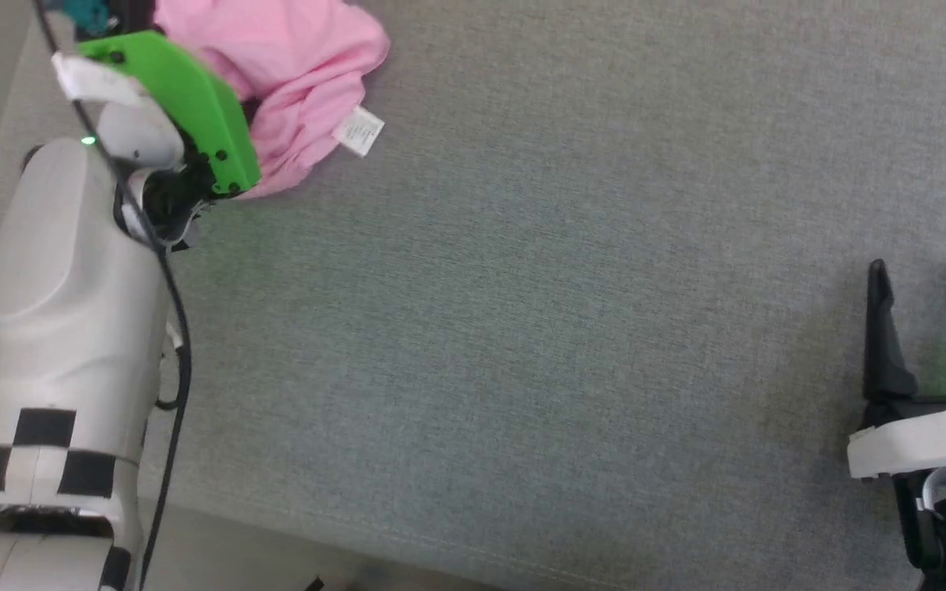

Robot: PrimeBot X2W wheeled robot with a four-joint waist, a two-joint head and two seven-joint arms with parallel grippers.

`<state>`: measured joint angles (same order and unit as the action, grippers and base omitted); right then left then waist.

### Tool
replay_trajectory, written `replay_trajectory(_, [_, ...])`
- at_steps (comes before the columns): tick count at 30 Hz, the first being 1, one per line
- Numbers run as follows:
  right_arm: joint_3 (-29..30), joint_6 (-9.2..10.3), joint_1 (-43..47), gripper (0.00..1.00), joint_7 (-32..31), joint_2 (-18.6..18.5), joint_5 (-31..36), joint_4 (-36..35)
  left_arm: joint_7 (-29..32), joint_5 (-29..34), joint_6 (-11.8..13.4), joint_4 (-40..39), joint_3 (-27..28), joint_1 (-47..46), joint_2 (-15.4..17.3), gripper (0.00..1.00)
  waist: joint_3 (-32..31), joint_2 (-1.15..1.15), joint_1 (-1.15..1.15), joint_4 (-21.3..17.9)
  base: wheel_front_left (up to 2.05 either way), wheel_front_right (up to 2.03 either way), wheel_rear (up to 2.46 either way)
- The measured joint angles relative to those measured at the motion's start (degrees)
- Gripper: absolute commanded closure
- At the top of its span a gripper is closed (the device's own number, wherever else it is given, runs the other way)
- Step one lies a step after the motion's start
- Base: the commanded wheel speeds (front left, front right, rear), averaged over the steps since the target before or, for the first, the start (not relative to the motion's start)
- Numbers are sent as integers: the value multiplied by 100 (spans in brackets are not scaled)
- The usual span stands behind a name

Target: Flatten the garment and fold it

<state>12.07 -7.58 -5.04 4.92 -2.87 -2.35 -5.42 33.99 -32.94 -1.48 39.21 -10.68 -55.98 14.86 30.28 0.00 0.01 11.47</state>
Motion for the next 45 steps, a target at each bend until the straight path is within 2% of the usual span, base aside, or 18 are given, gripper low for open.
replay_trajectory(6, [-87, 0, 1, 0, 138, 1, -130, 385, -1296, 591, -31, -162, -134, -147, 309, 100, -434, 0, 0, 39, 0, 0, 0])
replay_trajectory(11, [-196, 0, 49, 0, 327, 1, -343, 847, -2085, 837, -300, -318, -389, -726, 305, 100, -959, 0, 0, -19, 0, 0, 0])
replay_trajectory(12, [-269, 0, 87, 0, 427, 2, -446, 1098, -2406, 818, -459, -345, -523, -990, 210, 100, -1314, 0, -1, -97, 0, 0, 0])
replay_trajectory(19, [-236, 0, 191, 0, 572, 1, -541, 1382, -2698, 277, -560, -474, -1088, -1092, -425, 100, -2091, 0, -1, -421, 0, 0, 0])
replay_trajectory(22, [-224, 0, 209, 0, 597, 2, -564, 1430, -2807, -54, -561, -572, -1378, -817, -680, 100, -2313, 0, -1, -640, 0, 0, 0])
replay_trajectory(25, [-220, 0, 247, 0, 621, 3, -678, 1503, -3010, -305, -561, -617, -1640, -135, -853, 100, -2479, 0, -1, -918, 0, 0, 0])
replay_trajectory(32, [-160, 1, 353, 0, 625, -2, -731, 1512, -2893, -594, -557, -143, -2267, 1490, -1026, 100, -2638, 0, -1, -1513, 0, 0, 0])
replay_trajectory(37, [-145, 0, 413, 0, 626, -2, -790, 1502, -2237, -929, -449, 376, -2484, 2258, -1107, 100, -2639, 0, -1, -1808, 0, 0, 0])
replay_trajectory(42, [-155, 1, 485, 0, 628, -2, -843, 1506, -1296, -1367, -168, 610, -2588, 2565, -1180, 100, -2615, 0, -1, -1865, 0, 0, 0])
replay_trajectory(43, [-160, 0, 485, 0, 628, -1, -853, 1506, -1216, -1428, -132, 566, -2575, 2559, -1185, 13, -2620, 0, -1, -1850, 0, 0, 0])
replay_trajectory(44, [-164, 0, 486, 0, 628, -1, -861, 1506, -1076, -1552, -88, 503, -2552, 2552, -1190, 0, -2629, 0, -1, -1823, 0, 0, 0])
replay_trajectory(45, [-170, 0, 486, 0, 628, -2, -871, 1507, -955, -1623, -75, 426, -2537, 2549, -1191, 0, -2641, 0, -1, -1789, 0, 0, 0])
